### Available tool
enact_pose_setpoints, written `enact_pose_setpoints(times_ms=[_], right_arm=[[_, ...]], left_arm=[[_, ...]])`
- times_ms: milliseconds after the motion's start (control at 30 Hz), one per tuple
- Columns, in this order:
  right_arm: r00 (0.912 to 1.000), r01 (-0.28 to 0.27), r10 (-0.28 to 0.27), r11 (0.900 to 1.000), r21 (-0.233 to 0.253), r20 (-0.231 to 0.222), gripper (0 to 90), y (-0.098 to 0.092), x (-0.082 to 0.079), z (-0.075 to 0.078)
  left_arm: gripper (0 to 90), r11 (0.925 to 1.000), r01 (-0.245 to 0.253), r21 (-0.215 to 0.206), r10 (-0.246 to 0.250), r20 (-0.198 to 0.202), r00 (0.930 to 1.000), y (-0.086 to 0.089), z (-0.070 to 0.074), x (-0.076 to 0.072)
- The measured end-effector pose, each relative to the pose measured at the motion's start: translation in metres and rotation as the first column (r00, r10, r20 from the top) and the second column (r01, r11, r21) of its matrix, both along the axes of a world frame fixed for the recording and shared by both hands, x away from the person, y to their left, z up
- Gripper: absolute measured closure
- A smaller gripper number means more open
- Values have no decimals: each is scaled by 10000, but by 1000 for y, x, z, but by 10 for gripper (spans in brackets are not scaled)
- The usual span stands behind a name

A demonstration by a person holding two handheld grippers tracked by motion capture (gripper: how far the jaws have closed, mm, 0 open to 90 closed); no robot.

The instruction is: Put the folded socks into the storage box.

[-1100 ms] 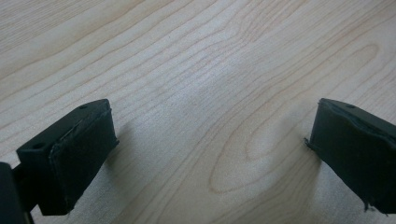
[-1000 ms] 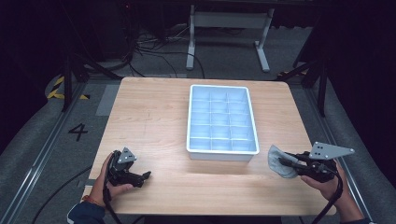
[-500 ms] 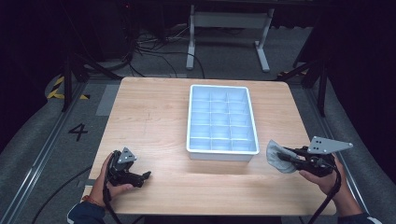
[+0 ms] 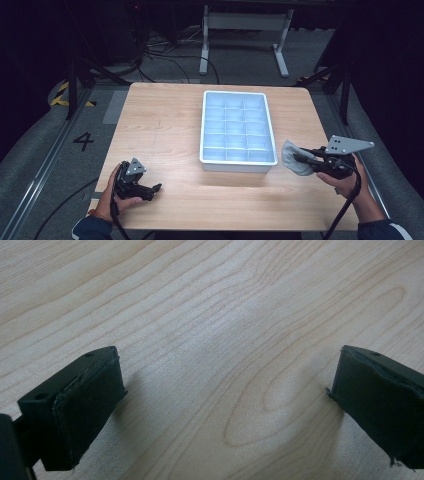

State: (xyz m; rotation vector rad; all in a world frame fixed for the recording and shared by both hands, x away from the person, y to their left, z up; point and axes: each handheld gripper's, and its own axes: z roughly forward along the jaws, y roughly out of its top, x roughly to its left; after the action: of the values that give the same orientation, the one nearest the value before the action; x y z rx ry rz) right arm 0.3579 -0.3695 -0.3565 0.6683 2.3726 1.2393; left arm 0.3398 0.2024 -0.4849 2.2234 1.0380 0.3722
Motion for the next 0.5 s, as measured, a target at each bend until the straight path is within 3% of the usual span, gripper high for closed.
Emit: enact_pose_setpoints(times_ms=[500], right_arm=[[10000,-96,95,9994,-323,-11,750,16,15,9]], left_arm=[[7,10000,3,4,-3,0,10000,0,0,0]])
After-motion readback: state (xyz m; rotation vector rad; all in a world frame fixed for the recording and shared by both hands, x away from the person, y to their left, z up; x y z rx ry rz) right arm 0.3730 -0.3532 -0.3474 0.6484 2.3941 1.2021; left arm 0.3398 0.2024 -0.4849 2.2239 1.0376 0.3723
